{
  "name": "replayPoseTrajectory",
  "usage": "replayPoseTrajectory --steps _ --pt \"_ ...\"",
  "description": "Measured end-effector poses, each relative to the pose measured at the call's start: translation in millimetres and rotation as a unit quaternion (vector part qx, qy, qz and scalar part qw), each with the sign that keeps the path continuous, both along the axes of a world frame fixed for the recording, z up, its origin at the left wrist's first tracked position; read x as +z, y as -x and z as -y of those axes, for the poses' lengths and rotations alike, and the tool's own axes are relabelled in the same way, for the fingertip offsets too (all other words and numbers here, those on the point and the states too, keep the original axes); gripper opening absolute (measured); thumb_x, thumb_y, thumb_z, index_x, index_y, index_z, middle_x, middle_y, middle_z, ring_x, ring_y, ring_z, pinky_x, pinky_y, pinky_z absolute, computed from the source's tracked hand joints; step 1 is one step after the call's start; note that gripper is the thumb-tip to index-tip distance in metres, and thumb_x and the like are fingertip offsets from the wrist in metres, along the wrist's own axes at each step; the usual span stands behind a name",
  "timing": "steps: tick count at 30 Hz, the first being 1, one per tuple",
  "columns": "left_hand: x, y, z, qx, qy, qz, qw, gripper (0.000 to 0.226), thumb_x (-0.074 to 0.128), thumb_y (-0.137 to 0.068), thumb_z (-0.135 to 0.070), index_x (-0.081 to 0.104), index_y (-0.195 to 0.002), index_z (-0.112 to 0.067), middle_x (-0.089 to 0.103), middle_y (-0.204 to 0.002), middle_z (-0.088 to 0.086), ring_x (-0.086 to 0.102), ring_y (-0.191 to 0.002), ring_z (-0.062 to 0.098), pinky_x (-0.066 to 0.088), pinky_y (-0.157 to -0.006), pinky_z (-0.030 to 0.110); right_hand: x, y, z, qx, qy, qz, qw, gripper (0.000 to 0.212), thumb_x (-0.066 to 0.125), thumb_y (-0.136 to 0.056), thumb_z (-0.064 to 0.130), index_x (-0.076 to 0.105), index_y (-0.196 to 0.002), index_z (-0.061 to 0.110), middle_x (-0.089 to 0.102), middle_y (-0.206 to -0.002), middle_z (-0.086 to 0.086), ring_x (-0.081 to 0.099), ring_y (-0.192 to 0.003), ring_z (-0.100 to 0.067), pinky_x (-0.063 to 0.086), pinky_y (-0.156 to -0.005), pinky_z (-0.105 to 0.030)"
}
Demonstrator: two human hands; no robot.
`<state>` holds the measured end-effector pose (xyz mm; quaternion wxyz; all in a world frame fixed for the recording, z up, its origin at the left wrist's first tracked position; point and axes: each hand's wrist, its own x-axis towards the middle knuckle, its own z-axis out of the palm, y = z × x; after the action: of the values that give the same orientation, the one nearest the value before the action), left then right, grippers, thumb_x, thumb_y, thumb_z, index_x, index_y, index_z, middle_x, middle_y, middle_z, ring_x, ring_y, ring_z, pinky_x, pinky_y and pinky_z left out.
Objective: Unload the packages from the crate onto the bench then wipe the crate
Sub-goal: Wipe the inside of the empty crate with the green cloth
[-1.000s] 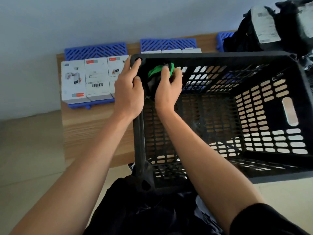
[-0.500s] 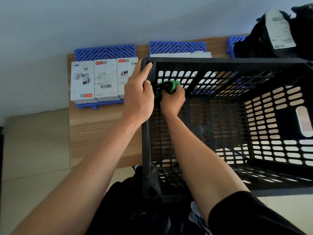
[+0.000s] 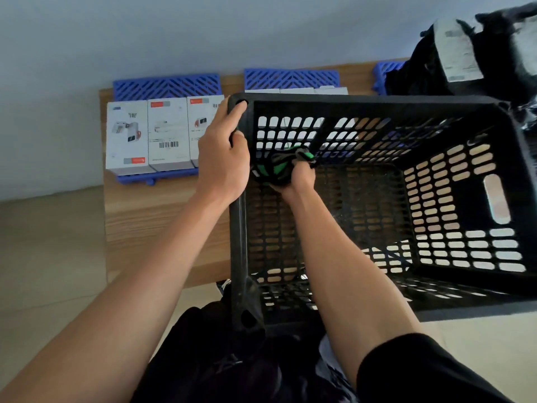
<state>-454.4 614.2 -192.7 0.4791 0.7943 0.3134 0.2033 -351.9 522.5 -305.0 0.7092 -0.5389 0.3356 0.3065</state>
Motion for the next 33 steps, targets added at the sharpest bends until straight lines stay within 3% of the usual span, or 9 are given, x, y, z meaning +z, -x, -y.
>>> replayPoseTrajectory --steps 3,7,10,14,16,19,24,29,33 --pt "0 0 -1 0.001 0.000 0.005 1.000 0.052 0.038 -0.100 -0.003 0.053 -0.148 -0.016 0.039 -0.160 0.004 0.024 -0.149 0.002 0.013 -0.117 0.006 9 -7 2 -0.071 -0.114 -0.028 0.991 0.037 0.044 -0.098 0.025 0.058 -0.130 0.015 0.063 -0.130 -0.021 0.060 -0.116 -0.045 0.045 -0.096 -0.072" --pt "0 0 0 -0.003 -0.009 0.011 1.000 0.051 0.039 -0.099 -0.002 0.054 -0.147 -0.013 0.039 -0.160 0.004 0.021 -0.137 -0.013 0.013 -0.113 0.001 14 -7 2 -0.113 -0.163 -0.036 0.979 0.045 0.049 -0.099 0.052 0.061 -0.127 0.019 0.063 -0.133 -0.018 0.061 -0.118 -0.044 0.046 -0.100 -0.067" --pt "0 0 -1 -0.004 -0.008 0.016 1.000 0.051 0.039 -0.099 -0.001 0.054 -0.147 -0.012 0.039 -0.160 0.005 0.021 -0.136 -0.013 0.014 -0.111 0.000 19 -12 -4 -0.142 -0.099 -0.044 0.984 0.052 0.066 -0.097 0.032 0.050 -0.145 0.022 0.060 -0.137 -0.016 0.061 -0.118 -0.043 0.049 -0.100 -0.063" --pt "0 0 -1 -0.006 -0.005 0.011 1.000 0.051 0.039 -0.100 -0.001 0.053 -0.148 -0.013 0.039 -0.160 0.005 0.018 -0.137 -0.016 0.013 -0.110 -0.001 29 -11 -10 -0.155 -0.017 -0.064 0.986 0.069 0.074 -0.089 0.009 0.045 -0.150 0.026 0.058 -0.139 -0.014 0.060 -0.120 -0.039 0.050 -0.101 -0.060" --pt "0 0 -1 -0.005 -0.002 0.010 1.000 0.051 0.039 -0.100 -0.001 0.053 -0.148 -0.013 0.039 -0.160 0.004 0.021 -0.144 -0.008 0.014 -0.112 0.000 37 -9 -8 -0.162 -0.009 -0.062 0.985 0.063 0.073 -0.087 0.003 0.053 -0.144 0.021 0.063 -0.133 -0.015 0.065 -0.113 -0.038 0.052 -0.099 -0.058" --pt "-1 0 -1 -0.007 0.003 0.008 1.000 0.050 0.040 -0.101 -0.002 0.053 -0.148 -0.014 0.042 -0.159 0.002 0.028 -0.149 0.006 0.021 -0.122 0.017 51 -7 -5 -0.177 -0.001 -0.009 0.984 0.038 0.070 -0.085 -0.003 0.066 -0.120 0.013 0.070 -0.119 -0.015 0.070 -0.101 -0.036 0.056 -0.093 -0.056" --pt "-2 0 -2 -0.006 0.007 0.003 1.000 0.051 0.041 -0.100 -0.002 0.053 -0.148 -0.015 0.048 -0.155 0.001 0.035 -0.148 0.010 0.026 -0.121 0.025 75 -3 -3 -0.164 0.050 0.150 0.974 0.015 0.074 -0.084 0.005 0.071 -0.093 0.016 0.074 -0.101 -0.007 0.071 -0.091 -0.021 0.060 -0.084 -0.039" --pt "-2 0 -1 -0.004 0.003 -0.002 1.000 0.051 0.041 -0.100 -0.002 0.052 -0.148 -0.015 0.049 -0.154 -0.001 0.035 -0.148 0.009 0.025 -0.121 0.023 67 2 -9 -0.131 0.148 0.252 0.947 0.014 0.072 -0.087 0.003 0.068 -0.093 0.016 0.057 -0.125 -0.007 0.064 -0.106 -0.021 0.052 -0.097 -0.028" --pt "-2 0 -1 -0.005 -0.004 -0.008 1.000 0.052 0.040 -0.100 -0.003 0.052 -0.148 -0.016 0.047 -0.156 -0.002 0.033 -0.149 0.008 0.025 -0.123 0.026 49 1 -14 -0.089 0.199 0.248 0.944 0.017 0.070 -0.087 -0.003 0.065 -0.090 0.013 0.048 -0.120 -0.001 0.061 -0.108 -0.022 0.048 -0.098 -0.023"
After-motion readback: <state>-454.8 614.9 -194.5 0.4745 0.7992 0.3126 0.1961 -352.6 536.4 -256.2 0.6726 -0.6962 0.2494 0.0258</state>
